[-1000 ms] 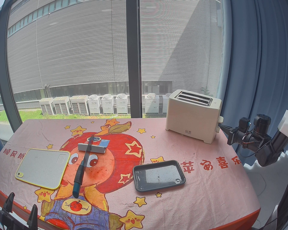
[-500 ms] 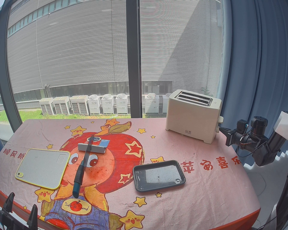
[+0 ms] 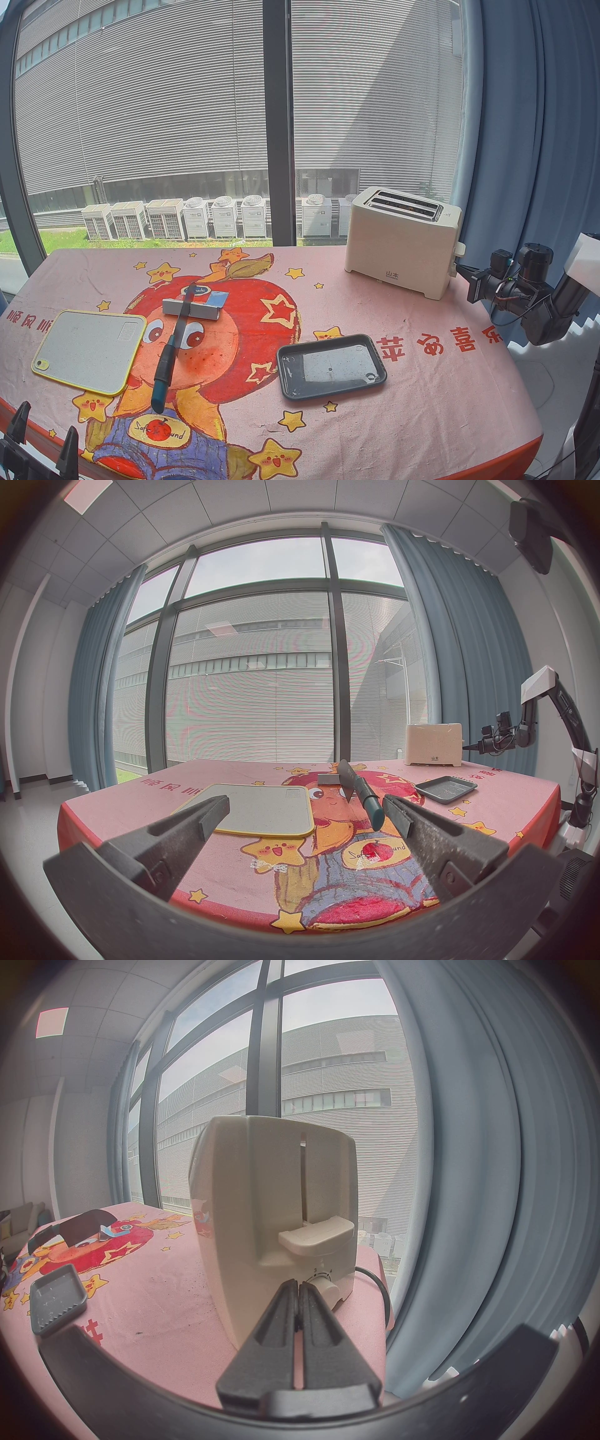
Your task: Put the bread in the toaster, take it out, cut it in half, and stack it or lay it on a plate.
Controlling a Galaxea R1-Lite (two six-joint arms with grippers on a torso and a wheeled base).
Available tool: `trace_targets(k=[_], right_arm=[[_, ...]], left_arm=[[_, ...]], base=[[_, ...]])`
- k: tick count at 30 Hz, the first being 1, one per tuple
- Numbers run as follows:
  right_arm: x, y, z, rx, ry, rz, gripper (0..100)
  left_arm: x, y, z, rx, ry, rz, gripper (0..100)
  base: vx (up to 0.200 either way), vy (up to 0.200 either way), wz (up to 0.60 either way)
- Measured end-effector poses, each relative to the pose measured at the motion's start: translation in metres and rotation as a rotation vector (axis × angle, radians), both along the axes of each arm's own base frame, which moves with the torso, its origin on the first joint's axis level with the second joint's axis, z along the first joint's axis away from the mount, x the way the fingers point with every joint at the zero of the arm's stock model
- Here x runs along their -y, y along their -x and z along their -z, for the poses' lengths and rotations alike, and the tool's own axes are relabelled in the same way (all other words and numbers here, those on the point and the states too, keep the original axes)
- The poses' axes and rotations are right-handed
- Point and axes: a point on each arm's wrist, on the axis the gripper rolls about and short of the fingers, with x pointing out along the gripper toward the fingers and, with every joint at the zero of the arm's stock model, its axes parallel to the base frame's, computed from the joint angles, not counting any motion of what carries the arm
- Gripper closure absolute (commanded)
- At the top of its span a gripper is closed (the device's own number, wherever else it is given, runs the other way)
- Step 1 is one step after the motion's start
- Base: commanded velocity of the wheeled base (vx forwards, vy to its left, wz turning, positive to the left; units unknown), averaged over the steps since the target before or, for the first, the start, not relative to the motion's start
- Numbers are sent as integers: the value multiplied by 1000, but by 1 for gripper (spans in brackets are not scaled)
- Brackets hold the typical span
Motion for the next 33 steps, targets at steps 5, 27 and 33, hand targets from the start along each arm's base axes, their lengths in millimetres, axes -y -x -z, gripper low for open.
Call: trace_targets(k=[5, 27, 33], right_arm=[[-1, -4, 3, 4, 1, 3, 100], [0, -7, 9, -5, 1, 7, 100], [0, -7, 9, -7, 3, 15, 100]], left_arm=[[0, 0, 0, 0, 0, 0, 0], [0, 0, 0, 0, 0, 1, 0], [0, 0, 0, 0, 0, 0, 0]], base=[[0, 0, 0], [0, 0, 0], [0, 0, 0]])
